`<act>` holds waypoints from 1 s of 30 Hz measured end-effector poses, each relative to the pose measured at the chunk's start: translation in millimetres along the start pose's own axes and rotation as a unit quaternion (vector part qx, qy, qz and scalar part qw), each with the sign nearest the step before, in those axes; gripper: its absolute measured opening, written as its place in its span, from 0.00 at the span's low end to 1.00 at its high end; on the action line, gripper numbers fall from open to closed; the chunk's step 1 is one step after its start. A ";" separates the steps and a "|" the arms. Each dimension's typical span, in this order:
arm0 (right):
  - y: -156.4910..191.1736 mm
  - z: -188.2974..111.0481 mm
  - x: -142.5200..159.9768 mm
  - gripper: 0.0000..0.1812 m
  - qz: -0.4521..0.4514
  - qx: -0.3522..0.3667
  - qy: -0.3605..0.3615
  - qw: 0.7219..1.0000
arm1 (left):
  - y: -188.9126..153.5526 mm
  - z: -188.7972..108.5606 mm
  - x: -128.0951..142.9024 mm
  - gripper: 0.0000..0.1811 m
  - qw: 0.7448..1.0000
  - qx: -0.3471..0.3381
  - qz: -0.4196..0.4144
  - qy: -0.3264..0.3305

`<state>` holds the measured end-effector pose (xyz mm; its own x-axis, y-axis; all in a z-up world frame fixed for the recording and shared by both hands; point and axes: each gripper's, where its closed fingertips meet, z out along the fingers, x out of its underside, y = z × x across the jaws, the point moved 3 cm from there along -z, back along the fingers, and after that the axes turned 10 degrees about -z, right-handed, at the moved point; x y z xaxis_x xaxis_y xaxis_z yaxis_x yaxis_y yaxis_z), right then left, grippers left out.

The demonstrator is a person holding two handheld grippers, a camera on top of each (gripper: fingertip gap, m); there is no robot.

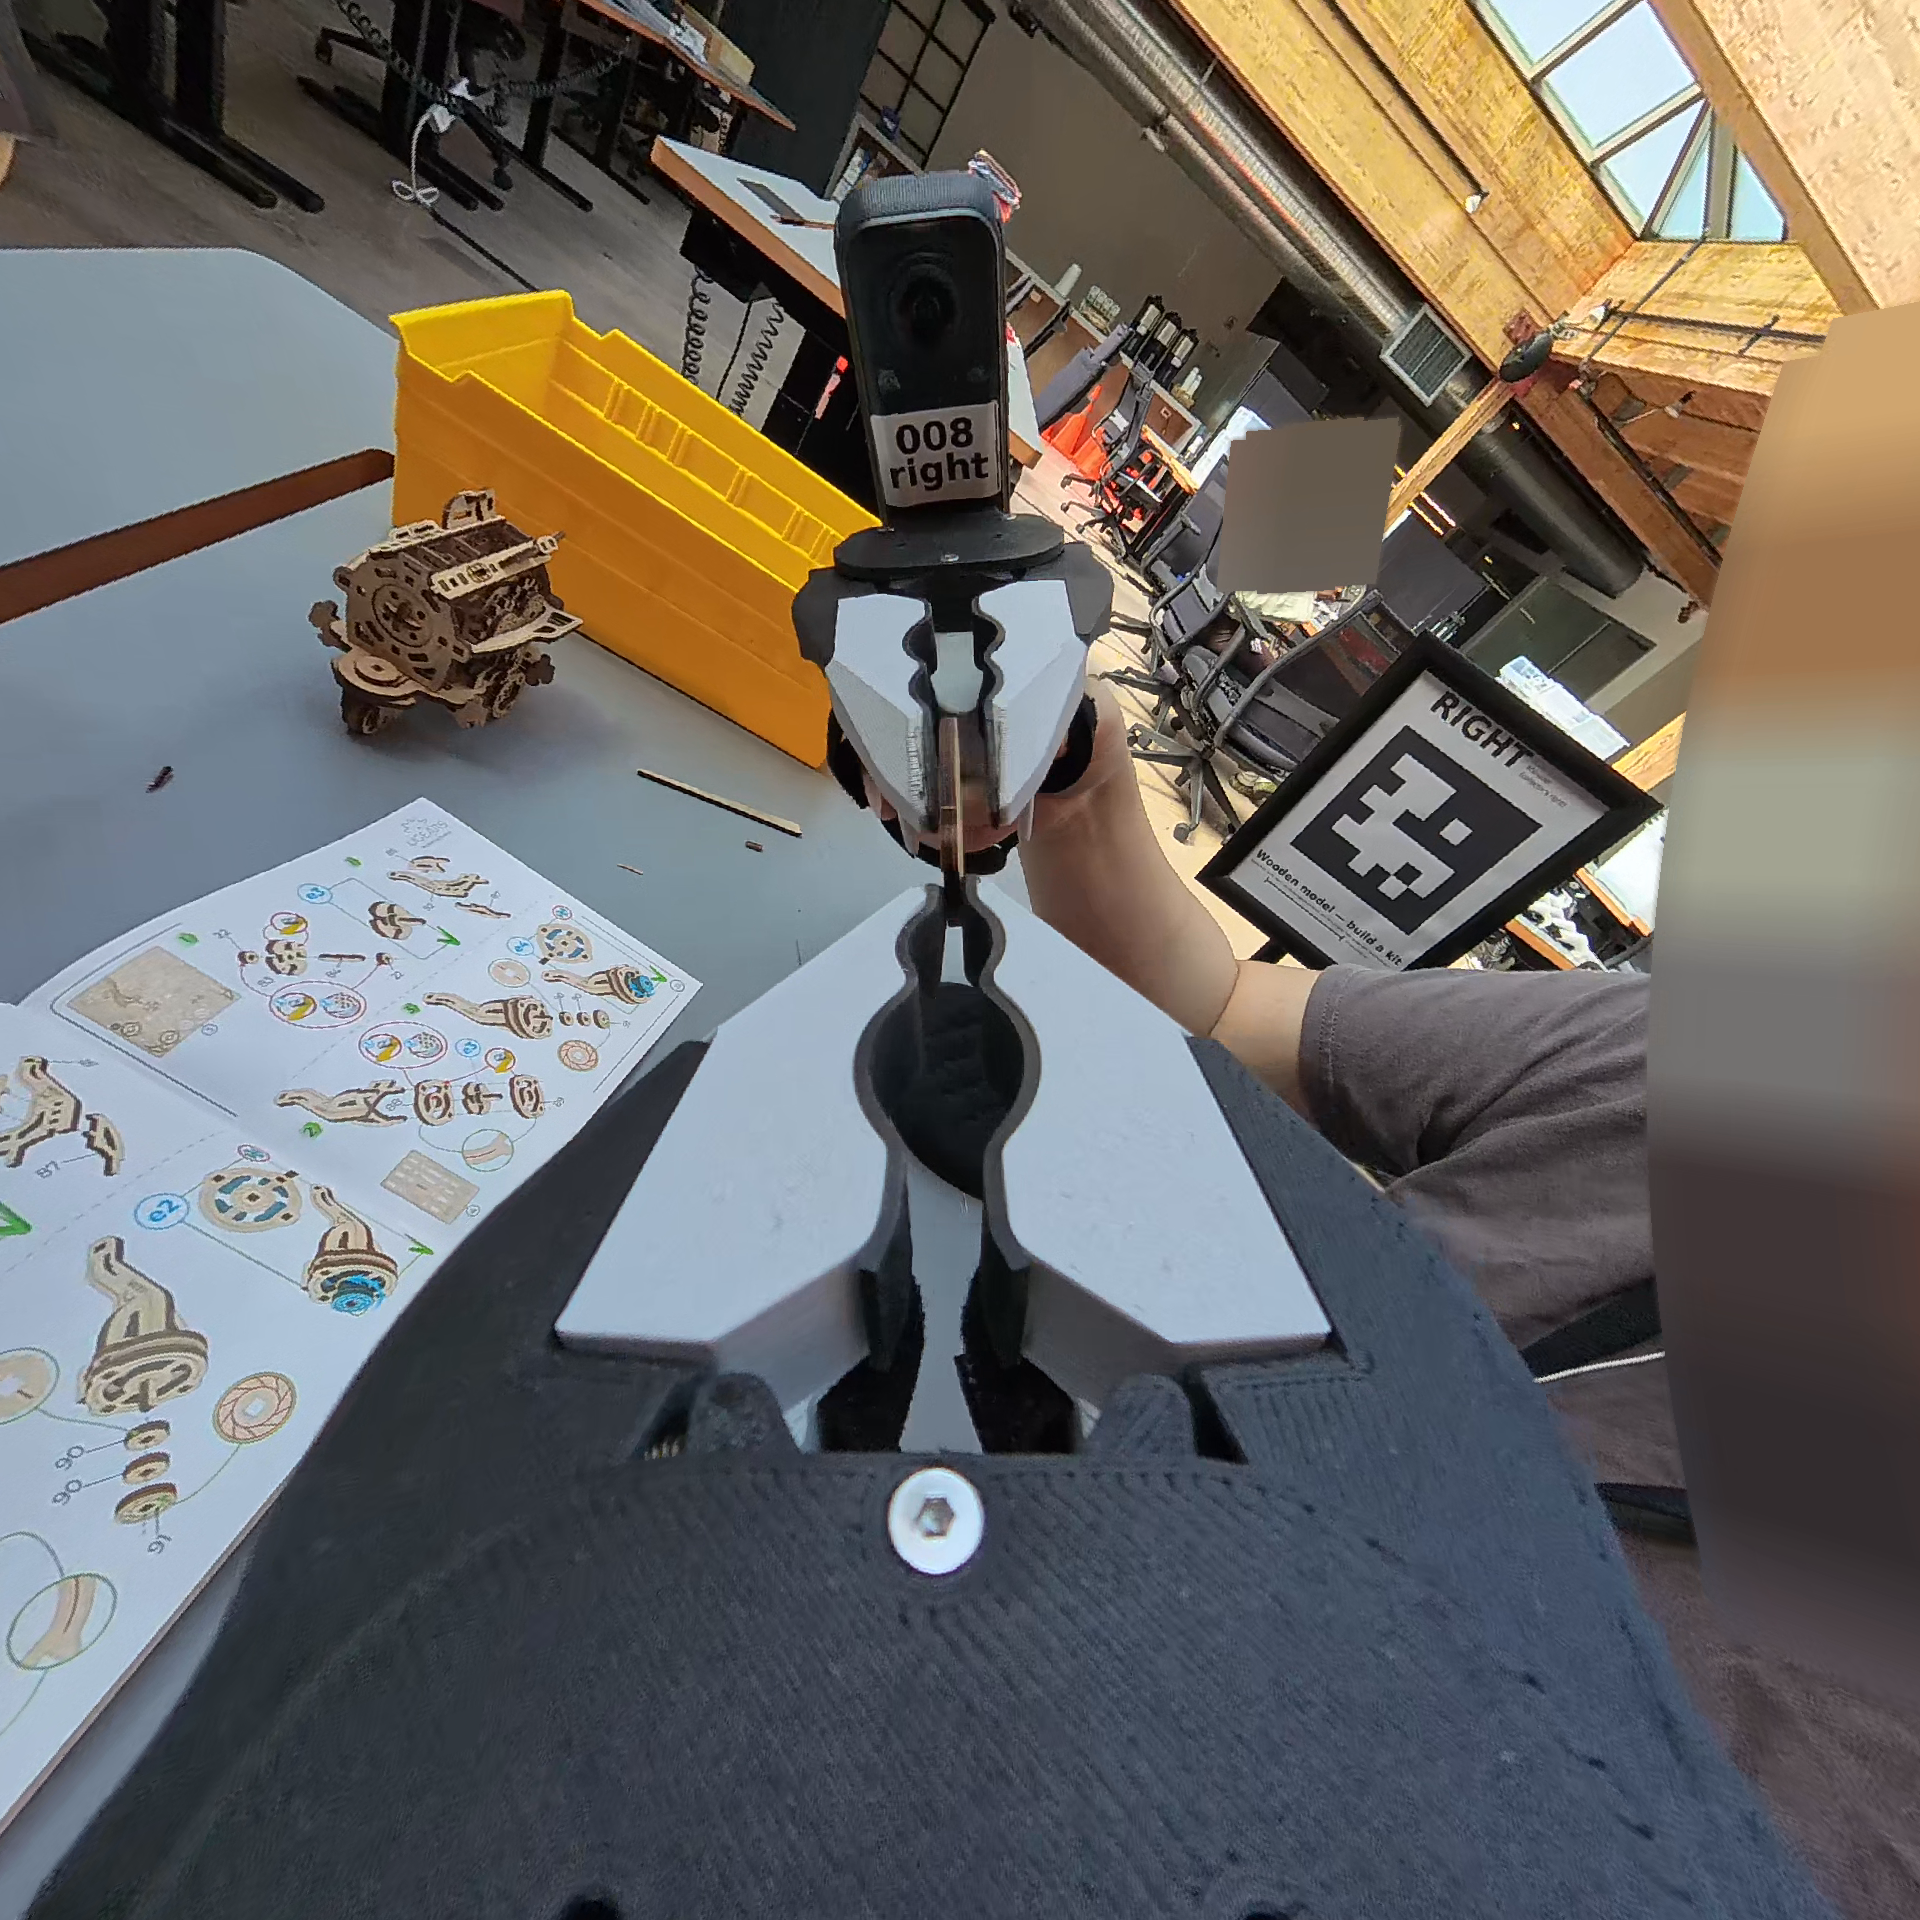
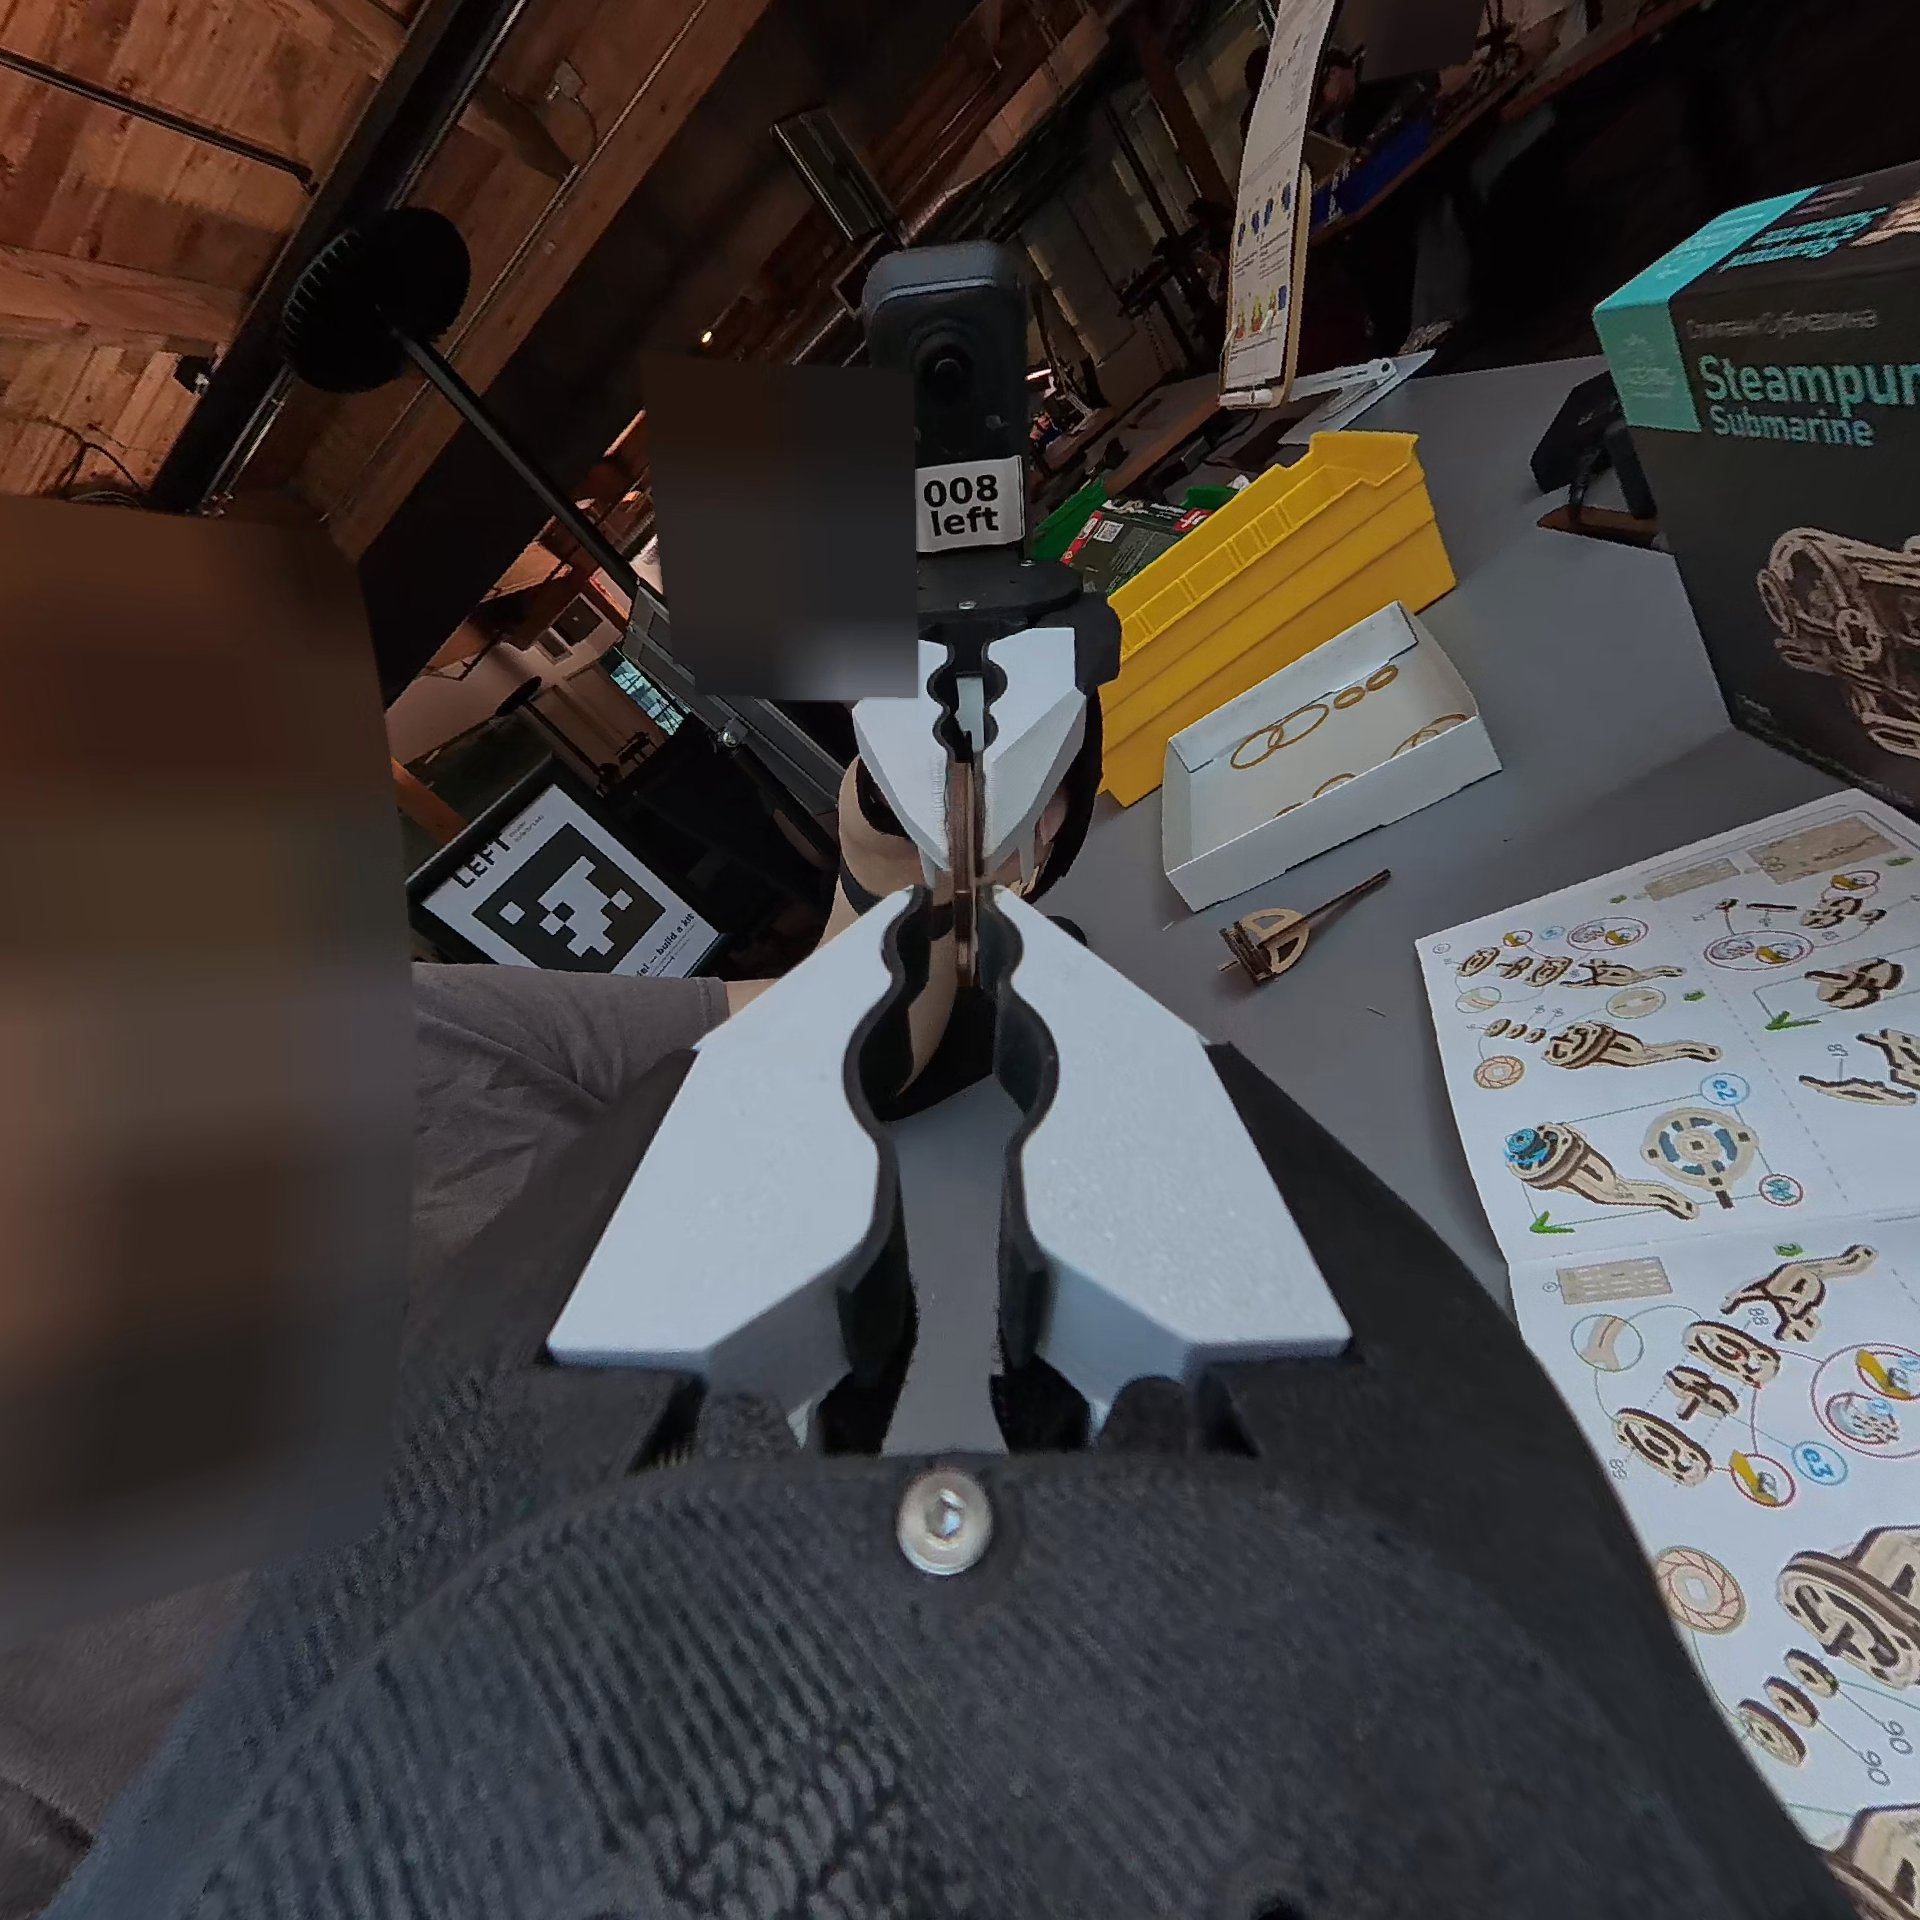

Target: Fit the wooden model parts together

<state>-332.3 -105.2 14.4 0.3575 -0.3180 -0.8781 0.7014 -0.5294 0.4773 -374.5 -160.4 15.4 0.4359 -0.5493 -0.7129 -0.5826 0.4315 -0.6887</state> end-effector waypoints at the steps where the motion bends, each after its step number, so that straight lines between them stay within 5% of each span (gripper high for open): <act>1: -0.4 1.0 1.5 0.07 -0.003 0.004 0.008 1.000 | 0.6 0.2 0.8 0.00 1.000 -0.006 0.004 0.004; 30: -12.5 4.3 10.1 0.11 -0.047 0.068 0.050 0.995 | 7.9 -1.2 9.2 0.00 0.998 -0.036 -0.001 0.045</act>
<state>-340.0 -105.2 -0.3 0.3588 -0.1847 -0.9149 0.6476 -0.6566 0.3865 -376.0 -162.9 3.6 0.3756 -0.6133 -0.6948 -0.6311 0.3797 -0.6764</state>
